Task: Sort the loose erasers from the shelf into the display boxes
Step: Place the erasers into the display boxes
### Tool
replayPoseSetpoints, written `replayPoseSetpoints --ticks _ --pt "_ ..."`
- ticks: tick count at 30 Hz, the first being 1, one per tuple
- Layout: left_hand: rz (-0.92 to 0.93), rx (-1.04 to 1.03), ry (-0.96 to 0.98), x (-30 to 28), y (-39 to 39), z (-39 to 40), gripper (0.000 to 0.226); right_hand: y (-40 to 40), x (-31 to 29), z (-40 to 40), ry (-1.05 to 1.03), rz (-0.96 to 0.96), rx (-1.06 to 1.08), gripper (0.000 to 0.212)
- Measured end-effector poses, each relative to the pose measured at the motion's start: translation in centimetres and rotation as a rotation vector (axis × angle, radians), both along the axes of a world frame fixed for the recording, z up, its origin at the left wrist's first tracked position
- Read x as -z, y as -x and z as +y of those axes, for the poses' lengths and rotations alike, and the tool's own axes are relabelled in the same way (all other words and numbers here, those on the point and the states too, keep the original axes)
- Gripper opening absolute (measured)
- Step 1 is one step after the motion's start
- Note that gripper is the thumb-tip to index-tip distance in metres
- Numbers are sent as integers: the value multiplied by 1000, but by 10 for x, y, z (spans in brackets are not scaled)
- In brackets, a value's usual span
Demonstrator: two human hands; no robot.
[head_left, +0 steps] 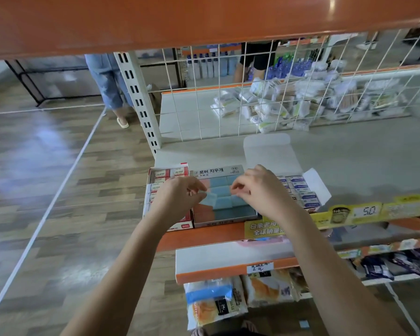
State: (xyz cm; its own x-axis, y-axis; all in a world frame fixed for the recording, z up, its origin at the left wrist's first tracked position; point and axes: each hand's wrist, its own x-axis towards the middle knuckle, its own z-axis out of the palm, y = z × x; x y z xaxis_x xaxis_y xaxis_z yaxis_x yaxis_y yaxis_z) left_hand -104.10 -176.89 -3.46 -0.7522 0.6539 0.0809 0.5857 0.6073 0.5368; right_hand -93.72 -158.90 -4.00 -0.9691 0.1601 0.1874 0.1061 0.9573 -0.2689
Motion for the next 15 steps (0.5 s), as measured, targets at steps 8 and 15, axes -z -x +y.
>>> replayPoseSetpoints --ticks 8,15 --pt "163 -57 39 11 -6 -8 15 8 6 -20 7 -74 -129 29" --pt "271 -2 154 9 -7 -8 22 7 8 -22 29 -80 -123 27"
